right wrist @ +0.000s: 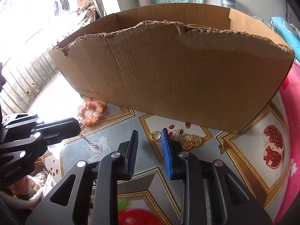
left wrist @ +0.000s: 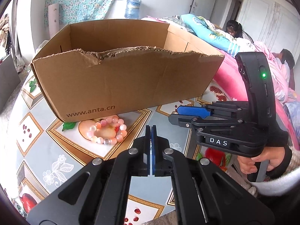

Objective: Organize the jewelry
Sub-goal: 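Close the right tool on a small gold ring, then carry the gold ring over the box and open the right tool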

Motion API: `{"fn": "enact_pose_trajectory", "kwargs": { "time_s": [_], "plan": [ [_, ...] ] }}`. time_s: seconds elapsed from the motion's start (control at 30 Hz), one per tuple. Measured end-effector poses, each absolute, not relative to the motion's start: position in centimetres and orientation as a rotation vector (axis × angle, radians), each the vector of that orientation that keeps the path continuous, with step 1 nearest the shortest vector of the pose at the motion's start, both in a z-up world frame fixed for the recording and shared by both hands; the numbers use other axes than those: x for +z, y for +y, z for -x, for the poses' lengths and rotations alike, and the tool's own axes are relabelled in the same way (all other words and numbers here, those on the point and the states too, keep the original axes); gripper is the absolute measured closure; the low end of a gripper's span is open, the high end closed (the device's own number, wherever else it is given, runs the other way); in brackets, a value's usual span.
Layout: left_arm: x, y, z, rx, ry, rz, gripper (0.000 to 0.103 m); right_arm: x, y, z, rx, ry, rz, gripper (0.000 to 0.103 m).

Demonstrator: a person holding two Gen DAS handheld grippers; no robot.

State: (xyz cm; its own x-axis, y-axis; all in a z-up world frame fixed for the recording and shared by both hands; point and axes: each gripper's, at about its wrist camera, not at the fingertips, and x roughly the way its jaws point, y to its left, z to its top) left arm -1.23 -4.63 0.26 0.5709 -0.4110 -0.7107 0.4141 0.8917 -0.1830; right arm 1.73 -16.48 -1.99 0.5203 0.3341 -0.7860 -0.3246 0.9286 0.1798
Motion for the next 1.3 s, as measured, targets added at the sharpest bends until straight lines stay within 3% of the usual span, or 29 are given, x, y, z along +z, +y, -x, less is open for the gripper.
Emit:
{"fn": "enact_pose_trajectory", "kwargs": {
  "time_s": [0.37, 0.73, 1.17, 1.3],
  "plan": [
    [0.1, -4.0, 1.0, -0.490, 0.836, 0.012, 0.103, -1.9, -15.4, -1.5, 0.337, 0.903, 0.057, 0.090],
    [1.3, -3.3, 1.5, -0.488, 0.800, 0.014, 0.103, -1.4, -16.6, -0.7, 0.352, 0.894, -0.003, 0.091],
    [12.4, -1.2, 0.6, -0.663, 0.587, 0.116, 0.103, 12.0, -19.7, 0.8, 0.500, 0.633, -0.095, 0.091],
    [13.8, -2.4, -3.7, -0.662, 0.633, 0.085, 0.103, 13.2, -20.7, -4.3, 0.546, 0.695, -0.162, 0.091]
  ]
}}
